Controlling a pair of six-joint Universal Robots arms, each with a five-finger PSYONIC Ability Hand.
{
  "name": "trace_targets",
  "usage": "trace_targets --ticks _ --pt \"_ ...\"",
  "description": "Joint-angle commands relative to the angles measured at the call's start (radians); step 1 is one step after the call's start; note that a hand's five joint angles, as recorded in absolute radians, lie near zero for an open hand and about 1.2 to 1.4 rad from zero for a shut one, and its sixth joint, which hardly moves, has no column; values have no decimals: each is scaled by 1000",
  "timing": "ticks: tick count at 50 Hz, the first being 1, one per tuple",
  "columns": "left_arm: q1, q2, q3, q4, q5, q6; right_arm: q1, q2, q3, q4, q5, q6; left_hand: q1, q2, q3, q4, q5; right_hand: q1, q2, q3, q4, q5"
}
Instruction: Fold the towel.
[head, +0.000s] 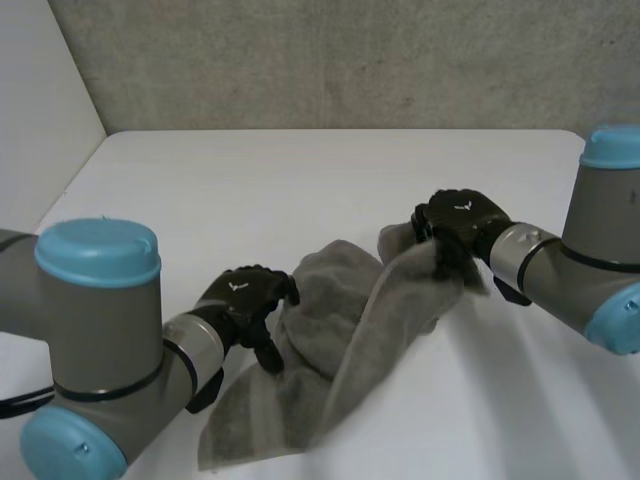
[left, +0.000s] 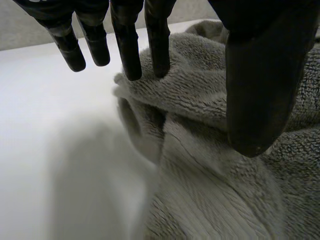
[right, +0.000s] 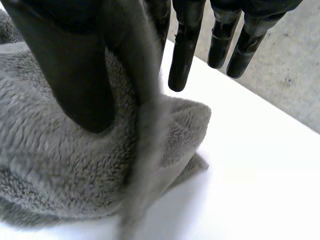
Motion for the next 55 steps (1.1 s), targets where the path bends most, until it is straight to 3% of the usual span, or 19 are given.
trace_targets --ticks 1,15,19,32,36,38,39,40,41,42,43,51,53,55 --pt "-9 -11 -52 28 -6 4 6 -67 112 -14 -71 7 -70 -44 -42 -56 -13 -59 -56 -50 -78 -40" --pt "-18 -14 -115 86 -35 13 14 -89 152 -17 -84 -5 -64 -38 -42 -56 -7 -39 -35 -50 -78 -19" --pt "-20 -84 -86 172 -81 13 13 -87 168 -22 -87 -5 -58 -32 -42 -56 -1 -36 -32 -50 -78 -16" --pt "-36 -161 -48 193 -83 32 11 -87 201 -57 -87 -4 -20 6 -42 -56 37 -33 -29 -50 -78 -14" --pt "-53 -172 -34 197 -84 50 13 -87 204 -59 -87 -5 201 226 -42 -56 257 -24 -20 -50 -78 -5" --pt "-61 -169 -26 206 -89 55 13 -87 206 -59 -88 -5 822 848 -42 -56 879 31 35 -50 -78 51" --pt "-61 -169 -26 206 -89 55 13 -87 206 -59 -88 -5 826 851 -42 -56 883 32 35 -50 -78 51" --pt "-63 -166 -22 213 -89 55 13 -87 206 -60 -90 -7 907 932 -42 -56 964 197 201 -50 -78 217" --pt "-63 -163 -15 215 -89 55 14 -89 204 -60 -94 -8 908 933 -42 -56 964 455 459 -50 -78 474" --pt "-63 -163 -15 215 -89 55 14 -89 204 -60 -94 -8 908 933 -42 -56 964 457 461 -50 -78 477" --pt "-61 -156 -6 212 -86 55 14 -89 198 -62 -100 -8 908 933 -42 -56 964 666 669 -50 -78 685" --pt "-40 -129 63 213 -69 59 14 -92 131 -59 -208 -16 908 933 -42 -56 964 668 672 -50 -78 687" --pt "-20 -118 103 215 -66 68 13 -87 85 -59 -223 -25 908 933 -42 -56 964 668 672 -50 -78 687" --pt "52 -115 217 209 -49 107 10 -68 -66 -59 -222 -57 908 933 -42 -56 964 668 672 -50 -78 687"
